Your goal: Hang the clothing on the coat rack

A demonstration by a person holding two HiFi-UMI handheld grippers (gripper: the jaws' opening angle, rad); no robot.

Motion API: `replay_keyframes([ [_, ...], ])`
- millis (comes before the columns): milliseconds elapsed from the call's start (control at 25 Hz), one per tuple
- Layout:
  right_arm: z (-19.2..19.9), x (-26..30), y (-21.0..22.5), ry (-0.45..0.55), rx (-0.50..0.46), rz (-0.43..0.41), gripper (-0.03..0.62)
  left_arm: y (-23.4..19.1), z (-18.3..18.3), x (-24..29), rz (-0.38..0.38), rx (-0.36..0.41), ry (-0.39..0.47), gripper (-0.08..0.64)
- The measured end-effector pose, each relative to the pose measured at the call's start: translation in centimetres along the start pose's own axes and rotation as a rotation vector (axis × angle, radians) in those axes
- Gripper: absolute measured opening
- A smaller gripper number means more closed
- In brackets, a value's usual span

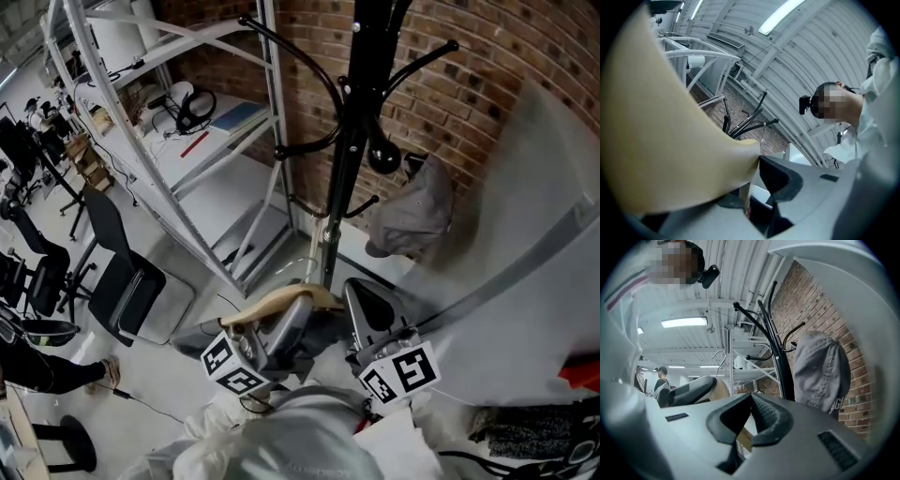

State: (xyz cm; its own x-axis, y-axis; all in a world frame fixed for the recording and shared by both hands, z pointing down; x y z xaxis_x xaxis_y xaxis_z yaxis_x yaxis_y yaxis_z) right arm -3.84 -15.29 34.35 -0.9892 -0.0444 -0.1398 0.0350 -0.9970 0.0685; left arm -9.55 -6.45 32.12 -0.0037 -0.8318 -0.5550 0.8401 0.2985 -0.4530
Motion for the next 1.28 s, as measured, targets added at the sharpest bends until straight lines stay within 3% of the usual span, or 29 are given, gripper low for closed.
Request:
replay_keyframes([
  [440, 0.3, 1.4, 2.1, -0.019, -0.031, 0.094, 0.023, -3.0, 0.3, 2.6, 0.078, -0.075, -0.034, 0.104],
  [1280, 0.8, 6.1, -0.8, -0.007, -0.121, 0.534, 0.023, -9.2, -2.9, 3.3, 0.390, -0.323, -0.238, 0.104],
])
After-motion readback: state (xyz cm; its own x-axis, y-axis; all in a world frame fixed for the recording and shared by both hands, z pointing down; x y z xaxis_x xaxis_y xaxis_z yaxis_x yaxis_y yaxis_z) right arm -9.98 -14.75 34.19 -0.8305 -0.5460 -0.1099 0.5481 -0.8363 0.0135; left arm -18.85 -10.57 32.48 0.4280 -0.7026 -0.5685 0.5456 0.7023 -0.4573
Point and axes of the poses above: the fingertips, and each gripper's own axes: x forward along the fingers, y to its right, z out of its underside, the point moved 3 cm from there along -x, backward along the fingers, and after that the axes turned 2 degrees about -x, right-handed, at the moved point
